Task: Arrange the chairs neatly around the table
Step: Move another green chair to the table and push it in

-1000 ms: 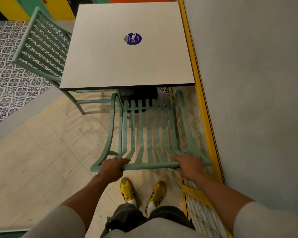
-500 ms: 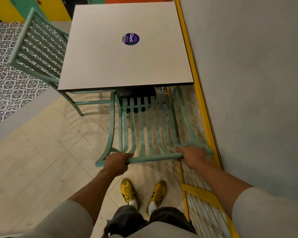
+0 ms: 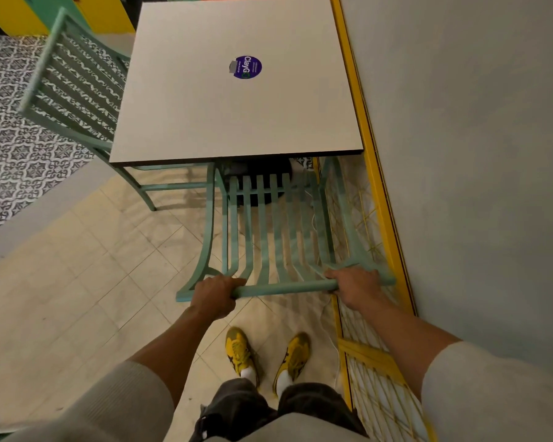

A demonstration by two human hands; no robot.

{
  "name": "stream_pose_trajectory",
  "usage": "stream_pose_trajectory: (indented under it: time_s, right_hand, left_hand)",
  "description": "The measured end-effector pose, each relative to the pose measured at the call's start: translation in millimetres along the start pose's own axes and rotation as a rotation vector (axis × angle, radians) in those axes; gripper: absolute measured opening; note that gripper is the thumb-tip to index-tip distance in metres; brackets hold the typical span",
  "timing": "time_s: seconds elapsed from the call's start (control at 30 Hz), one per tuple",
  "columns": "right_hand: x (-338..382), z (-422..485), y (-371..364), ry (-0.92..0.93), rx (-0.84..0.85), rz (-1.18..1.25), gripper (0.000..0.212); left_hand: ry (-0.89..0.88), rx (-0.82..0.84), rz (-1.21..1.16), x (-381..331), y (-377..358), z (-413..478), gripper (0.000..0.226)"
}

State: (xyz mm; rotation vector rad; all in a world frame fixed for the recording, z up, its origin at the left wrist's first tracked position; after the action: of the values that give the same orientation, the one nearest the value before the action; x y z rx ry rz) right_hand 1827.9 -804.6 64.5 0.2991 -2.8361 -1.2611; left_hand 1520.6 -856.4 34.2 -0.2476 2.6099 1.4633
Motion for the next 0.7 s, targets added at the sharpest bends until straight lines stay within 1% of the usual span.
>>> stream_pose_trajectory:
  time_s: [0.07, 0.13, 0.23, 0.33, 0.5, 0.57, 0.63, 0.7]
  right_hand:
    - [-0.2, -0.6, 0.2, 0.003, -0.003, -0.005, 0.049]
    - [-1.4, -1.0, 0.0, 0.004, -0.013, -0.008, 0.054]
    - [-3.3, 0.3, 0.6, -0.006, -0.011, 0.007, 0.069]
    - [-3.8, 2.2, -0.2, -0.015, 0.001, 0.016, 0.081]
    - [1.1, 1.2, -4.3, -0.001, 0.018, -0.036, 0.074]
    - [1.6, 0.4, -4.1, 0.006, 0.044, -0.028, 0.078]
    - [3.1, -0.1, -3.3, 0.024, 0.095, -0.018, 0.092]
    - [9.9, -2.1, 4.1, 0.059, 0.128, -0.021, 0.112]
  left_hand:
    - [0.002, 0.008, -0.005, -1.6, 1.4, 0.0, 0.051]
    - [0.017, 0.02, -0.015, -2.4, 2.1, 0.0, 0.049]
    - [0.058, 0.034, -0.043, -1.1, 5.8, -1.0, 0.046]
    - [0.084, 0.032, -0.038, 0.0, 8.3, -4.1, 0.054]
    - [0.07, 0.025, 0.006, -1.6, 7.9, -10.3, 0.044]
    - [0.066, 0.024, -0.006, -2.5, 10.1, -11.5, 0.046]
    - [0.062, 0.047, -0.015, -2.7, 11.9, -11.9, 0.057]
    - [0.061, 0.08, 0.006, -0.2, 15.5, -14.1, 0.078]
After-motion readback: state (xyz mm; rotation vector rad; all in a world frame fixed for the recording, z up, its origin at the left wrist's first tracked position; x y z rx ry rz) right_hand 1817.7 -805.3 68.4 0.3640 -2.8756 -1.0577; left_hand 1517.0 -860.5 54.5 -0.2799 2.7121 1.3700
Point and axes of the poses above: each hand's wrist, its own z-axis towards the middle knuckle, its own y-axis out of the back of the hand, x = y × z, the point moved 9 cm from there along z, towards the middle knuckle, and after that the axes turned 3 degrees about -z, right-handed, at the moved point
